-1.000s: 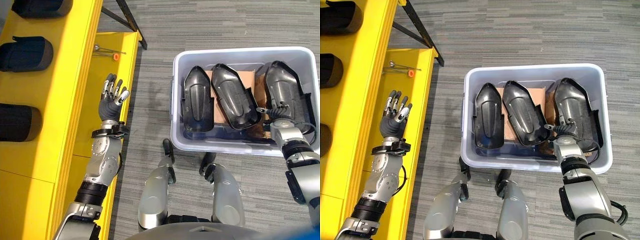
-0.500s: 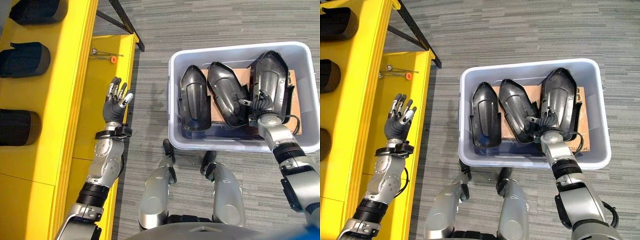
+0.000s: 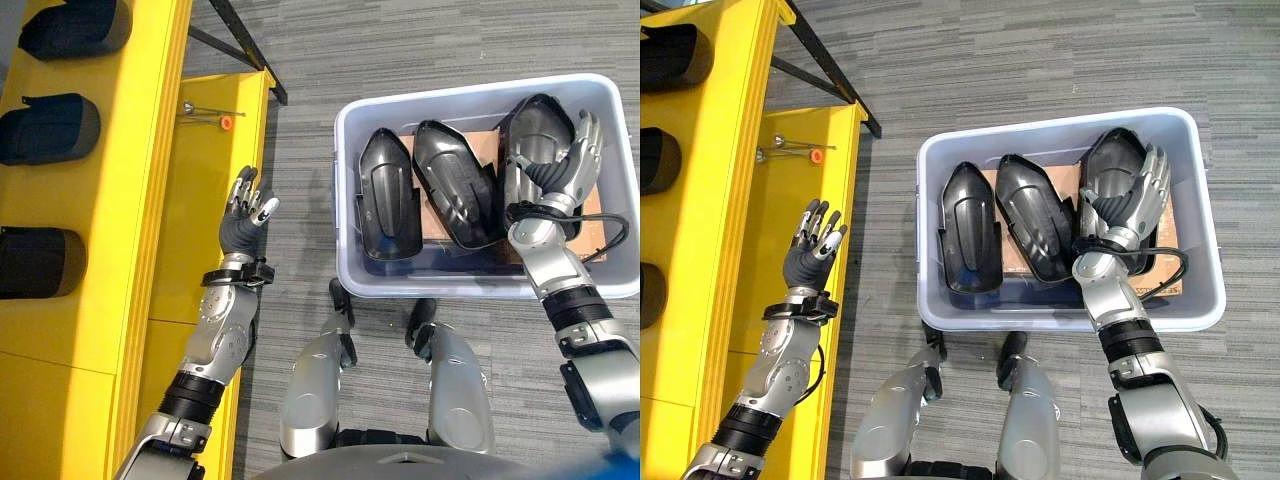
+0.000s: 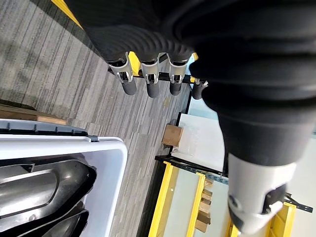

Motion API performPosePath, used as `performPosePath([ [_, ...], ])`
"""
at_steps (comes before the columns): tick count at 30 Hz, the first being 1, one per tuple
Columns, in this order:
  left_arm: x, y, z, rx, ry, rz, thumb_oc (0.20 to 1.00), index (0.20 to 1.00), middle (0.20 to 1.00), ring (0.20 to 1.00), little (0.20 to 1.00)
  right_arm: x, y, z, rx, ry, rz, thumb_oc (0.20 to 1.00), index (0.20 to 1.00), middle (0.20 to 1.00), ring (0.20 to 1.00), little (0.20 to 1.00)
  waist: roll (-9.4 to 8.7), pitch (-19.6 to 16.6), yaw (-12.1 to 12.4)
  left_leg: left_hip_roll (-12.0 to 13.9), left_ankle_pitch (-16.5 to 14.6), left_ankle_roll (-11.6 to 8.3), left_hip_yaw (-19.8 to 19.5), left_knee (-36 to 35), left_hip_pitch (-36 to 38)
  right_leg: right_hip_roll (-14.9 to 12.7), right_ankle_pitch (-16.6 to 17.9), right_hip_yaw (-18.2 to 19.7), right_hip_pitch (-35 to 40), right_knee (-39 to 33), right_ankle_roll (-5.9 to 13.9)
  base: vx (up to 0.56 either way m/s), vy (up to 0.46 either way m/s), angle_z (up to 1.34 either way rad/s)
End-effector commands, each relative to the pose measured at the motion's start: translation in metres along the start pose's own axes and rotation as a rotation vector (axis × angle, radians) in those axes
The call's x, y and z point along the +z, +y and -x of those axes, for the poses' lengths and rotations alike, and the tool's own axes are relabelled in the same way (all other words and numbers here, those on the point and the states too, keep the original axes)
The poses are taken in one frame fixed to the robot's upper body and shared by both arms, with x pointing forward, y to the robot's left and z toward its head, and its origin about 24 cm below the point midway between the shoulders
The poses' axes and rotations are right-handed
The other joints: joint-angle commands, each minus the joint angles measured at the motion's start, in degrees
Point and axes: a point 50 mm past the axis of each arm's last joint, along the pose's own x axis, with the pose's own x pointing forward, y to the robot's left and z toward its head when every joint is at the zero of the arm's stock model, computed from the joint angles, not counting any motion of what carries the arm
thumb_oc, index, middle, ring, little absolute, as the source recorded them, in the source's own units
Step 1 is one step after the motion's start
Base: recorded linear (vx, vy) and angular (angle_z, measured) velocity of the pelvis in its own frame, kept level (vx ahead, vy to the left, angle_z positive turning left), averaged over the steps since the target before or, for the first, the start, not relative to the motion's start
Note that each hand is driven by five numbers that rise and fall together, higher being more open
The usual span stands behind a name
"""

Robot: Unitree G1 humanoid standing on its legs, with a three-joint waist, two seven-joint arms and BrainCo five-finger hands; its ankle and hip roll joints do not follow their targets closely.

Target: Move parts from the plastic box to the shelf.

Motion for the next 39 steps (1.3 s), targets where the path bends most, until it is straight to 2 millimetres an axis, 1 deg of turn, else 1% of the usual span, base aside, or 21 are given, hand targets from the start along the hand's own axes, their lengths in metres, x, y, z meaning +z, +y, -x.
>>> performPosePath([
  [1, 0.018, -0.011, 0.002, -0.042, -0.125, 0.07, 1.0, 1.0, 1.0, 1.0, 1.0, 0.013, -0.018, -0.008, -0.13, -0.125, -0.033, 1.0, 1.0, 1.0, 1.0, 1.0, -0.71, -1.33, -0.36, 1.07, -4.36, -3.05, -0.68, 1.2, 4.72, 1.1, 7.62, 2.68, 4.36, -10.86, 4.78, 0.01, 0.054, -0.06],
  [4, 0.017, -0.009, 0.005, -0.041, -0.126, 0.074, 1.0, 1.0, 1.0, 1.0, 1.0, 0.01, -0.021, -0.002, -0.155, -0.108, -0.054, 1.0, 1.0, 1.0, 1.0, 1.0, -0.54, -1.45, -0.87, 0.98, -4.33, -3.1, -0.43, 0.74, 5.42, 1.11, 7.75, 2.99, 4.91, -11.49, 4.87, 0.01, 0.042, -0.06],
  [5, 0.017, -0.008, 0.007, -0.039, -0.125, 0.076, 1.0, 1.0, 1.0, 1.0, 1.0, 0.001, -0.024, 0.002, -0.175, -0.064, -0.058, 1.0, 1.0, 1.0, 1.0, 1.0, -0.51, -1.62, -1.26, 0.94, -4.37, -3.09, -0.31, 0.53, 5.99, 1.09, 7.89, 3.3, 5.39, -11.9, 4.89, 0.03, 0.024, -0.04],
  [7, 0.017, -0.007, 0.008, -0.039, -0.125, 0.073, 1.0, 1.0, 1.0, 1.0, 1.0, -0.007, -0.026, 0.004, -0.186, -0.028, -0.051, 1.0, 1.0, 1.0, 1.0, 1.0, -0.51, -1.69, -1.47, 0.93, -4.42, -3.05, -0.21, 0.5, 6.21, 1.08, 7.94, 3.43, 5.56, -12.0, 4.95, 0.02, 0.009, -0.08],
  [9, 0.018, -0.006, 0.009, -0.044, -0.134, 0.066, 1.0, 1.0, 1.0, 1.0, 1.0, -0.028, -0.028, 0.008, -0.182, 0.105, -0.049, 1.0, 1.0, 1.0, 1.0, 1.0, -0.53, -1.79, -1.73, 0.89, -4.46, -3.03, -0.03, 0.23, 6.54, 1.1, 8.02, 3.62, 5.79, -12.31, 5.02, 0.02, -0.026, -0.1],
  [10, 0.022, -0.006, 0.009, -0.043, -0.152, 0.054, 1.0, 1.0, 1.0, 1.0, 1.0, -0.046, -0.03, 0.011, -0.183, 0.212, -0.048, 1.0, 1.0, 1.0, 1.0, 1.0, -0.56, -1.83, -1.84, 0.93, -4.53, -3.04, 0.06, 0.17, 6.62, 1.17, 7.97, 3.69, 5.83, -12.39, 5.02, 0.03, -0.045, -0.11],
  [13, 0.026, -0.006, 0.007, -0.041, -0.168, 0.048, 1.0, 1.0, 1.0, 1.0, 1.0, -0.055, -0.031, 0.009, -0.187, 0.275, -0.045, 1.0, 1.0, 1.0, 1.0, 1.0, -0.54, -1.82, -1.8, 0.96, -4.66, -3.0, 0.12, 0.14, 6.66, 1.24, 7.84, 3.66, 5.76, -12.31, 4.96, 0.01, -0.073, -0.08],
  [14, 0.032, -0.008, 0.004, -0.042, -0.192, 0.035, 1.0, 1.0, 1.0, 1.0, 1.0, -0.068, -0.032, 0.005, -0.191, 0.36, -0.037, 1.0, 1.0, 1.0, 1.0, 1.0, -0.52, -1.52, -1.45, 1.0, -4.74, -3.05, -0.17, 0.34, 6.48, 1.42, 7.58, 3.47, 5.56, -11.91, 4.78, -0.01, -0.131, -0.05],
  [18, 0.035, -0.01, 0.0, -0.049, -0.193, 0.026, 1.0, 1.0, 1.0, 1.0, 1.0, -0.075, -0.033, -0.004, -0.157, 0.406, -0.049, 1.0, 1.0, 1.0, 1.0, 1.0, -0.59, -1.21, -1.08, 1.1, -4.69, -3.2, -0.44, 0.58, 6.1, 1.51, 7.36, 3.11, 5.15, -11.4, 4.56, -0.01, -0.084, -0.02],
  [23, 0.037, -0.012, -0.003, -0.062, -0.19, 0.018, 1.0, 1.0, 1.0, 1.0, 1.0, -0.074, -0.033, -0.015, -0.096, 0.393, -0.065, 1.0, 1.0, 1.0, 1.0, 1.0, -0.63, -0.61, -0.68, 1.42, -4.49, -3.36, -0.65, 1.19, 5.09, 1.46, 7.08, 2.88, 3.92, -10.19, 4.32, 0.0, -0.069, -0.01],
  [24, 0.037, -0.012, -0.004, -0.062, -0.183, 0.013, 1.0, 1.0, 1.0, 1.0, 1.0, -0.07, -0.033, -0.021, -0.08, 0.368, -0.055, 1.0, 1.0, 1.0, 1.0, 1.0, -0.77, -0.65, -0.55, 1.25, -5.35, -3.95, -1.54, 1.27, 5.25, 1.39, 5.67, 3.5, 3.81, -9.4, 4.85, 0.06, -0.077, 0.0],
  [25, 0.037, -0.013, -0.005, -0.066, -0.182, 0.009, 1.0, 1.0, 1.0, 1.0, 1.0, -0.066, -0.033, -0.026, -0.077, 0.345, -0.046, 1.0, 1.0, 1.0, 1.0, 1.0, -0.74, -0.49, -0.45, 1.36, -5.29, -3.97, -1.61, 1.36, 4.9, 1.41, 5.47, 3.44, 3.32, -8.89, 4.75, -0.01, -0.084, 0.01],
  [26, 0.037, -0.013, -0.005, -0.067, -0.181, 0.008, 1.0, 1.0, 1.0, 1.0, 1.0, -0.064, -0.033, -0.027, -0.075, 0.338, -0.045, 1.0, 1.0, 1.0, 1.0, 1.0, -0.66, -0.15, -0.4, 1.69, -4.32, -3.45, -0.9, 1.51, 4.24, 1.46, 6.58, 2.71, 2.7, -8.81, 4.13, -0.01, -0.06, 0.03],
  [27, 0.037, -0.014, -0.006, -0.068, -0.179, 0.007, 1.0, 1.0, 1.0, 1.0, 1.0, -0.063, -0.033, -0.029, -0.069, 0.331, -0.042, 1.0, 1.0, 1.0, 1.0, 1.0, -0.75, -0.38, -0.36, 1.43, -5.17, -4.0, -1.77, 1.47, 4.48, 1.41, 5.4, 3.45, 2.73, -8.37, 4.74, -0.08, -0.048, 0.01],
  [28, 0.037, -0.014, -0.006, -0.069, -0.179, 0.005, 1.0, 1.0, 1.0, 1.0, 1.0, -0.061, -0.032, -0.03, -0.067, 0.323, -0.04, 1.0, 1.0, 1.0, 1.0, 1.0, -0.64, -0.09, -0.3, 1.72, -4.21, -3.49, -1.05, 1.56, 3.84, 1.51, 6.51, 2.77, 2.14, -8.4, 4.09, 0.07, -0.031, 0.02],
  [29, 0.036, -0.014, -0.006, -0.069, -0.176, 0.004, 1.0, 1.0, 1.0, 1.0, 1.0, -0.06, -0.032, -0.03, -0.065, 0.317, -0.035, 1.0, 1.0, 1.0, 1.0, 1.0, -0.72, -0.36, -0.3, 1.44, -5.09, -4.04, -1.86, 1.42, 4.3, 1.46, 5.37, 3.49, 2.46, -8.21, 4.7, 0.0, -0.029, 0.04],
  [32, 0.035, -0.016, -0.007, -0.073, -0.174, -0.001, 1.0, 1.0, 1.0, 1.0, 1.0, -0.052, -0.032, -0.036, -0.064, 0.273, -0.018, 1.0, 1.0, 1.0, 1.0, 1.0, -0.52, -0.01, -0.28, 1.54, -4.93, -4.09, -2.1, 1.67, 3.5, 1.51, 5.11, 3.58, 1.38, -7.2, 4.61, -0.01, -0.038, 0.05],
  [33, 0.036, -0.016, -0.007, -0.075, -0.174, -0.003, 1.0, 1.0, 1.0, 1.0, 1.0, -0.051, -0.032, -0.037, -0.062, 0.271, -0.02, 1.0, 1.0, 1.0, 1.0, 1.0, -0.42, 0.31, -0.24, 1.83, -4.0, -3.56, -1.43, 1.83, 2.87, 1.6, 6.2, 2.89, 0.85, -7.2, 3.93, -0.08, -0.047, 0.0],
  [35, 0.035, -0.016, -0.008, -0.077, -0.171, -0.003, 1.0, 1.0, 1.0, 1.0, 1.0, -0.049, -0.032, -0.039, -0.06, 0.268, -0.017, 1.0, 1.0, 1.0, 1.0, 1.0, -0.37, 0.3, -0.2, 1.87, -3.95, -3.58, -1.51, 1.89, 2.63, 1.66, 6.22, 2.91, 0.56, -7.03, 3.88, -0.04, -0.03, 0.01],
  [38, 0.034, -0.016, -0.008, -0.078, -0.164, -0.005, 1.0, 1.0, 1.0, 1.0, 1.0, -0.045, -0.031, -0.041, -0.042, 0.212, 0.036, 1.0, 1.0, 1.0, 1.0, 1.0, -0.17, 0.5, -0.16, 1.93, -3.84, -3.61, -1.68, 2.09, 2.11, 1.65, 6.05, 3.07, -0.16, -6.4, 3.79, 0.0, -0.012, 0.0],
  [39, 0.034, -0.016, -0.007, -0.077, -0.162, -0.005, 1.0, 1.0, 1.0, 1.0, 1.0, -0.039, -0.031, -0.043, -0.048, 0.163, 0.071, 1.0, 1.0, 1.0, 1.0, 1.0, -0.11, 0.7, -0.28, 1.93, -3.83, -3.6, -1.77, 2.35, 1.83, 1.69, 5.96, 3.25, -0.68, -5.83, 3.78, -0.01, -0.048, 0.02],
])
